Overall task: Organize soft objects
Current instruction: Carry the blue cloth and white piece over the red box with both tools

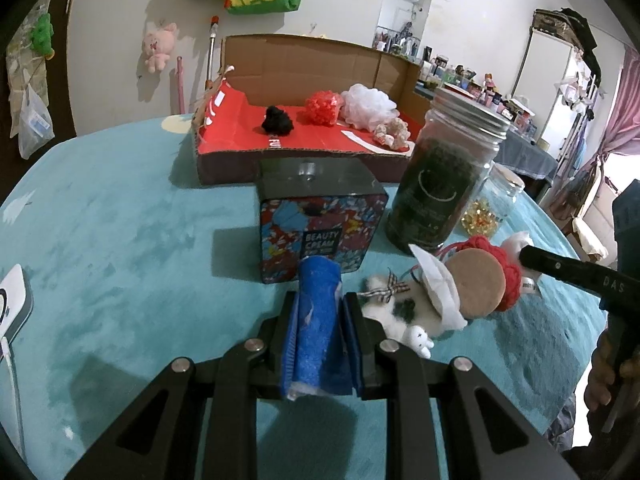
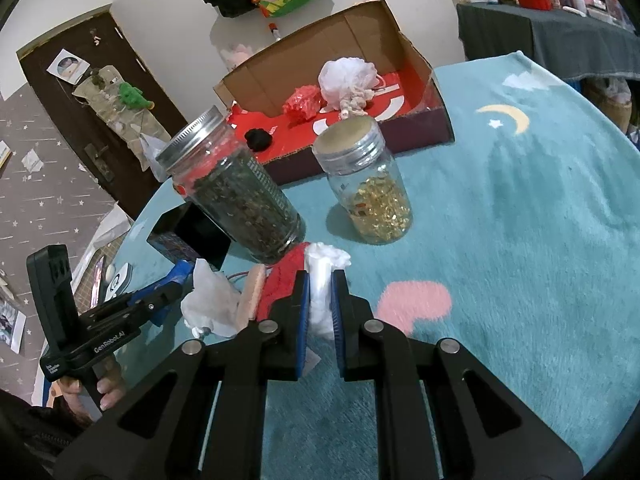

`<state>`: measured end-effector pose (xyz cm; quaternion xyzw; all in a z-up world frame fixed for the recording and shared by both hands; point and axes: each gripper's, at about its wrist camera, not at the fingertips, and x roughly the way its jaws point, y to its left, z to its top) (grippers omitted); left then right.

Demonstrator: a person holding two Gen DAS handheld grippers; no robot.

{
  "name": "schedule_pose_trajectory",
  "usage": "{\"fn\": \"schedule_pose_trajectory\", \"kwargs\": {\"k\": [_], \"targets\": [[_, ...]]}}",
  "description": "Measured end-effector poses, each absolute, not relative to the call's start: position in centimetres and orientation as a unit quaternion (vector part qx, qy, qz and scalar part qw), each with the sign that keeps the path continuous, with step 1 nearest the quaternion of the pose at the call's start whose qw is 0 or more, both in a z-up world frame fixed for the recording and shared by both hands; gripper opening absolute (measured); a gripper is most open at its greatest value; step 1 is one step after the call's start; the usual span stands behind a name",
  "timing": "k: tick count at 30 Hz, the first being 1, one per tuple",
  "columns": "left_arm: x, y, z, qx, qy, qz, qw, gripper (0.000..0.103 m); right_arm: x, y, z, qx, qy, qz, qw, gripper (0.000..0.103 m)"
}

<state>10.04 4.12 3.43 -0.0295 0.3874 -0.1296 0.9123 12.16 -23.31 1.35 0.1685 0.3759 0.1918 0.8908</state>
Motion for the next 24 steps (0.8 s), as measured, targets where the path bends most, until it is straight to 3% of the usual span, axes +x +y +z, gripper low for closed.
{"fn": "schedule_pose_trajectory", "kwargs": {"k": [24], "targets": [[10.9, 10.2, 4.2, -0.01, 0.371, -0.119, 0.921, 0.023, 13.6, -28.6, 1.3, 0.146, 0.384, 0.153, 0.899, 0.01]]}}
